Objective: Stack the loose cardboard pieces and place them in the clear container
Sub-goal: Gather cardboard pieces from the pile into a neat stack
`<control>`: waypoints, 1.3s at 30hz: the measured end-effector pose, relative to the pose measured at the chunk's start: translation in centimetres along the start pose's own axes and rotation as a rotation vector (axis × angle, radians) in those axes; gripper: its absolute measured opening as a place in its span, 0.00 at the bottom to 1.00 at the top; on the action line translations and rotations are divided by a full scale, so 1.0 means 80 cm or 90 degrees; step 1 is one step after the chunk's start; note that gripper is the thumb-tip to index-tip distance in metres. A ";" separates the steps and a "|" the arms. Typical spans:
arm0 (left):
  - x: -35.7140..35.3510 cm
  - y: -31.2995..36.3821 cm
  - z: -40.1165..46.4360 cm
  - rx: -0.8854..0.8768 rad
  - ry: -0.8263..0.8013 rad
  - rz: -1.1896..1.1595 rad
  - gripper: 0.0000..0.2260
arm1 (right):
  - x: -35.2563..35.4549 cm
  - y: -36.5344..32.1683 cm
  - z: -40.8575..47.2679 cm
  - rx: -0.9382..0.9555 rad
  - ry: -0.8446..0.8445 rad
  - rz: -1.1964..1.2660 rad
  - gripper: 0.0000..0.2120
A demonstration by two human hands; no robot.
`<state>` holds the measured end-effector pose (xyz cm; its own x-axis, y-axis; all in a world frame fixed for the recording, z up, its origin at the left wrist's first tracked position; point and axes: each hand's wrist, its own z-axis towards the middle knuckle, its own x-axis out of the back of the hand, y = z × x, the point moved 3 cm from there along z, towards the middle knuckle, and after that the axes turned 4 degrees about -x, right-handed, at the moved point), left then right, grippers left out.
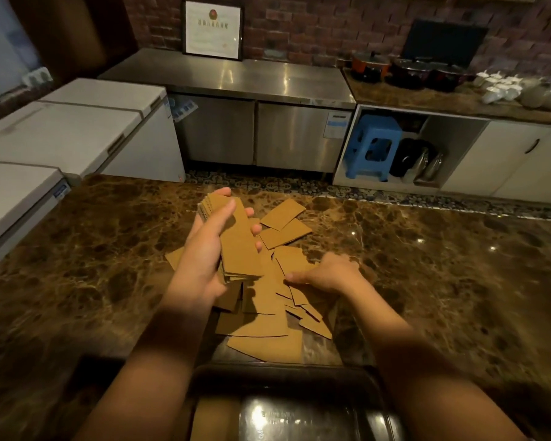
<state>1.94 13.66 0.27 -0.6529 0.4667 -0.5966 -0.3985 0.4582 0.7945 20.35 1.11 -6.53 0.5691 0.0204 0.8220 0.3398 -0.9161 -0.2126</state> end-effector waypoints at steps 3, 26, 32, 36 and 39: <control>-0.002 -0.005 0.002 -0.001 0.004 0.007 0.08 | -0.012 -0.022 0.001 0.014 0.003 -0.033 0.58; 0.013 0.013 -0.003 -0.023 0.046 -0.029 0.09 | -0.063 -0.114 -0.058 0.125 0.058 -0.051 0.32; 0.017 0.014 -0.007 -0.016 0.051 -0.047 0.10 | -0.036 -0.092 -0.054 0.137 0.000 0.157 0.29; 0.018 0.015 -0.009 0.001 0.057 -0.069 0.14 | 0.010 -0.053 -0.051 0.110 -0.049 0.412 0.26; 0.016 0.015 -0.011 0.002 0.050 -0.075 0.13 | 0.048 -0.022 -0.061 0.116 -0.045 0.535 0.24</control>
<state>0.05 14.12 0.55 -0.6503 0.3490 -0.6748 -0.4731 0.5088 0.7192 18.29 0.89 -0.43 0.7288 -0.6052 0.3202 -0.1039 -0.5600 -0.8220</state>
